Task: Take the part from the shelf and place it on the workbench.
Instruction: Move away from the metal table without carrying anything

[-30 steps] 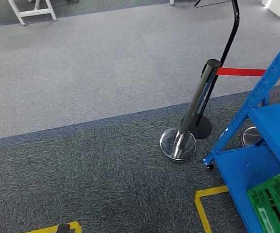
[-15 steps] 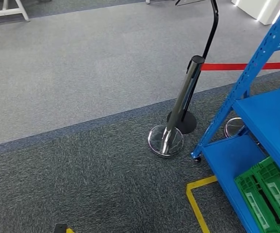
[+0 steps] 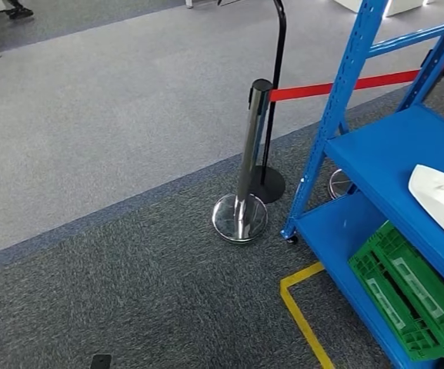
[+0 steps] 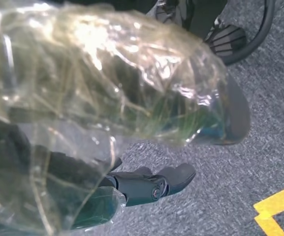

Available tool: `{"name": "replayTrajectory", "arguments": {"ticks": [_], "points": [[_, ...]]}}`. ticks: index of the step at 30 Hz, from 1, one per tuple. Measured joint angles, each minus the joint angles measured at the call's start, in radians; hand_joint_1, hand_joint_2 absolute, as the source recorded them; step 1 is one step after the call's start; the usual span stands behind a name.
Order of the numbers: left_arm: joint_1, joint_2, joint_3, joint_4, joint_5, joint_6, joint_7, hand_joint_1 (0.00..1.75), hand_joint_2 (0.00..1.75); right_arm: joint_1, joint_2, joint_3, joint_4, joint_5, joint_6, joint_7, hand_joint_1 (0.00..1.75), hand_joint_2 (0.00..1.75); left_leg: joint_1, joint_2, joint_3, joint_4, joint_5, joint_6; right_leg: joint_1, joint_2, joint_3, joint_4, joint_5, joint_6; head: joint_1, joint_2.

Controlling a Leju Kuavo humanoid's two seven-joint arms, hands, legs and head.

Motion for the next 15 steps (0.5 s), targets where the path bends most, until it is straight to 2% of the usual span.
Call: {"name": "replayTrajectory", "arguments": {"ticks": [1,2,3,4,5,6,7,8,9,10,11,13,15], "points": [[0.001,0.000,0.003,0.000,0.006,-0.003,-0.006,0.00,0.00,0.000,0.000,0.000,0.000,0.001,0.000,0.000,0.00,0.00,0.001,-0.007,-0.030,0.065,-0.028,-0.001,0.000,0.009,-0.001,0.000,0.000,-0.001,-0.001,0.000],[0.002,0.000,0.007,0.000,0.013,-0.007,-0.013,0.00,0.00,0.001,0.000,0.000,0.000,0.003,0.000,0.001,0.00,0.00,0.001,-0.009,-0.051,0.108,-0.039,-0.001,0.001,0.018,-0.001,0.000,0.000,-0.002,0.000,0.000],[0.002,0.000,0.012,0.000,0.019,-0.010,-0.017,0.00,0.00,0.002,0.000,0.000,0.000,0.006,0.001,0.002,0.00,0.00,0.001,-0.010,-0.056,0.116,-0.029,0.000,0.001,0.028,-0.001,0.000,0.000,-0.002,-0.001,0.000],[0.002,0.000,0.016,0.000,0.023,-0.011,-0.020,0.00,0.00,0.002,0.000,0.000,0.000,0.009,0.002,0.002,0.00,0.00,0.001,-0.012,-0.043,0.086,0.000,0.003,0.002,0.038,0.001,0.001,0.000,-0.001,0.000,0.000],[0.001,0.000,0.019,0.000,0.025,-0.012,-0.021,0.00,0.00,0.002,0.000,0.000,0.000,0.012,0.003,0.003,0.00,0.00,0.001,-0.018,-0.017,0.029,0.041,0.006,0.002,0.049,0.002,0.001,0.000,-0.001,0.000,0.000],[0.001,0.000,0.020,0.000,0.025,-0.010,-0.019,0.00,0.00,0.002,0.000,0.000,0.000,0.013,0.004,0.003,0.00,0.00,0.001,-0.036,0.013,-0.038,0.078,0.010,0.002,0.058,0.004,0.001,0.000,0.000,0.000,0.000],[0.000,0.000,0.021,0.000,0.024,-0.008,-0.016,0.00,0.44,0.001,0.000,0.000,0.000,0.015,0.005,0.003,0.00,0.00,0.002,-0.055,0.039,-0.097,0.102,0.013,0.003,0.068,0.002,0.003,0.000,0.003,0.000,0.000],[0.000,0.000,0.021,0.000,0.022,-0.005,-0.011,0.00,0.87,0.000,0.001,0.000,0.000,0.016,0.006,0.003,0.00,0.00,0.003,-0.070,0.056,-0.138,0.112,0.016,0.003,0.076,-0.002,0.005,0.001,0.008,0.000,0.000],[-0.001,0.000,0.022,0.000,0.019,-0.002,-0.006,0.00,1.31,-0.001,0.001,0.000,0.000,0.018,0.007,0.003,0.00,0.00,0.003,-0.080,0.063,-0.158,0.110,0.017,0.002,0.083,-0.008,0.007,0.002,0.013,0.001,0.000],[-0.001,-0.001,0.022,0.000,0.017,0.000,-0.002,0.00,1.75,0.000,0.001,0.000,0.000,0.020,0.008,0.003,0.00,0.00,0.003,-0.076,0.064,-0.166,0.107,0.019,0.002,0.090,-0.014,0.007,0.004,0.019,0.001,0.000],[-0.001,-0.002,0.022,0.000,0.015,0.002,0.001,0.00,1.75,0.001,0.001,0.000,0.000,0.022,0.008,0.003,0.00,0.00,0.005,-0.068,0.065,-0.171,0.107,0.023,0.000,0.094,-0.020,0.008,0.004,0.025,0.001,0.000],[-0.002,-0.003,0.022,0.000,0.013,0.008,0.006,0.00,1.75,0.003,0.000,0.000,0.000,0.025,0.009,0.003,0.00,0.00,0.007,-0.050,0.068,-0.181,0.112,0.033,0.000,0.070,-0.040,0.041,-0.019,0.034,0.003,0.000],[-0.001,-0.004,0.022,0.000,0.011,0.012,0.012,0.00,1.75,0.001,0.000,-0.001,0.000,0.028,0.009,0.003,0.00,0.00,0.005,-0.028,0.070,-0.184,0.112,0.040,0.001,0.030,-0.094,0.151,-0.076,0.040,0.007,0.000]]}}
